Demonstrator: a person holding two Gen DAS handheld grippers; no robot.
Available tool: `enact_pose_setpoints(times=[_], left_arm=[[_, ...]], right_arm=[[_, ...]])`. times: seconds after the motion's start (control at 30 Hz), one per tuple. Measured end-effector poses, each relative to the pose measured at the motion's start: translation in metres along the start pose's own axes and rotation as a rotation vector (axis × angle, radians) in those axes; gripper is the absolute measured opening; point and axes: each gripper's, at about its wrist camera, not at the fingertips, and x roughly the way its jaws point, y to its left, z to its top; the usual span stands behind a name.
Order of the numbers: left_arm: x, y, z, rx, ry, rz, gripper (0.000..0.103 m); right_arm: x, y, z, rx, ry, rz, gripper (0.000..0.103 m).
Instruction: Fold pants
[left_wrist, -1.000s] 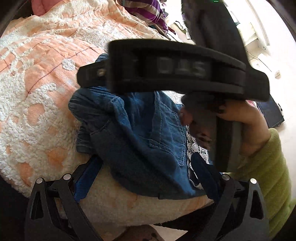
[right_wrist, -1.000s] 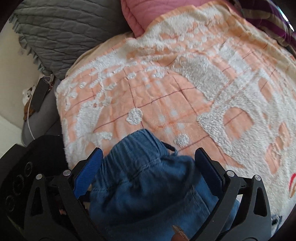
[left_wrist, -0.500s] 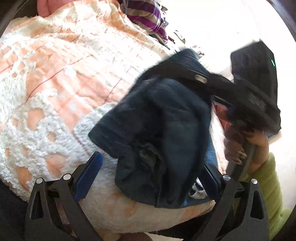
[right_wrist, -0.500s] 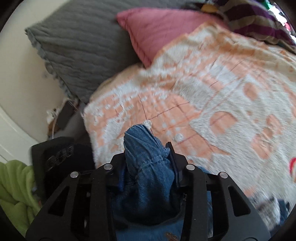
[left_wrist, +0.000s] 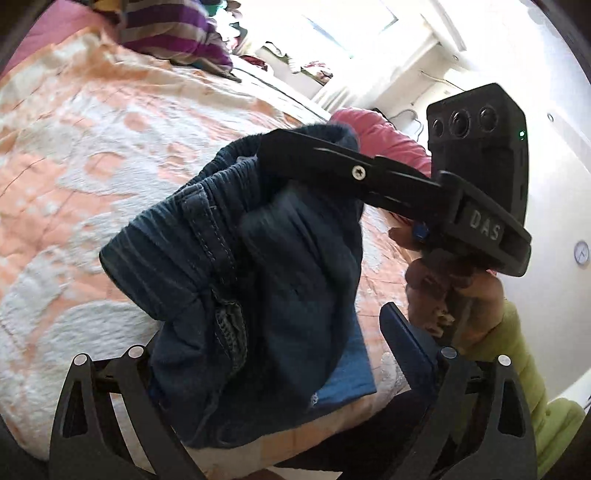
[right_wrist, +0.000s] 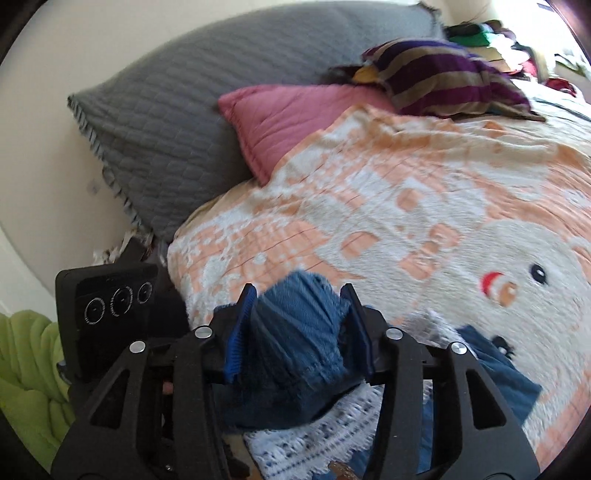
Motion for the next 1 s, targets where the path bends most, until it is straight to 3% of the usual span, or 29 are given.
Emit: enact_pose_setpoints(times=[0.13, 0.23, 0.3, 0.33, 0.5, 0.63, 0.77, 0.87, 0.93, 1.0], left_arm=[[0.017, -0.014, -0.008, 0.068, 0.021, -0.065, 0.094], [0.032, -0.017, -0.025, 0.126, 0.094, -0.132, 0.094], [0.037, -0.022, -0.037, 0.171, 0.13, -0.13, 0.094], [0.039, -0.025, -0.038, 0.207, 0.129, -0.117, 0.094], [0.039, -0.044, -0.063, 0.342, 0.13, -0.072, 0.094], [0.044, -0.052, -0.069, 0.386, 0.148, -0.058, 0.094], [0.037, -0.055, -0.067, 0.378, 0.152, -0.077, 0.094], [0.018, -0.052, -0.053, 0.345, 0.087, -0.106, 0.094], [0.002, -0.048, -0.042, 0.355, 0.018, -0.054, 0.094], [-0.004, -0.041, -0.034, 0.366, -0.017, 0.048, 0.094]], right_arm=[[-0.028, -0.031, -0.014, 0.108, -0.073, -0.016, 0.052], [-0.051, -0.041, -0.019, 0.101, -0.08, -0.139, 0.055], [-0.061, -0.044, -0.024, 0.096, -0.062, -0.198, 0.057], [-0.064, -0.044, -0.029, 0.09, -0.031, -0.25, 0.057], [-0.045, -0.045, -0.049, 0.072, 0.12, -0.339, 0.059], [-0.016, -0.065, -0.076, 0.05, 0.337, -0.546, 0.06], [-0.021, -0.073, -0.083, 0.087, 0.327, -0.53, 0.064], [-0.025, -0.071, -0.082, 0.076, 0.313, -0.523, 0.064], [-0.033, -0.068, -0.077, 0.074, 0.269, -0.494, 0.066], [-0.041, -0.063, -0.069, 0.059, 0.207, -0.501, 0.066]])
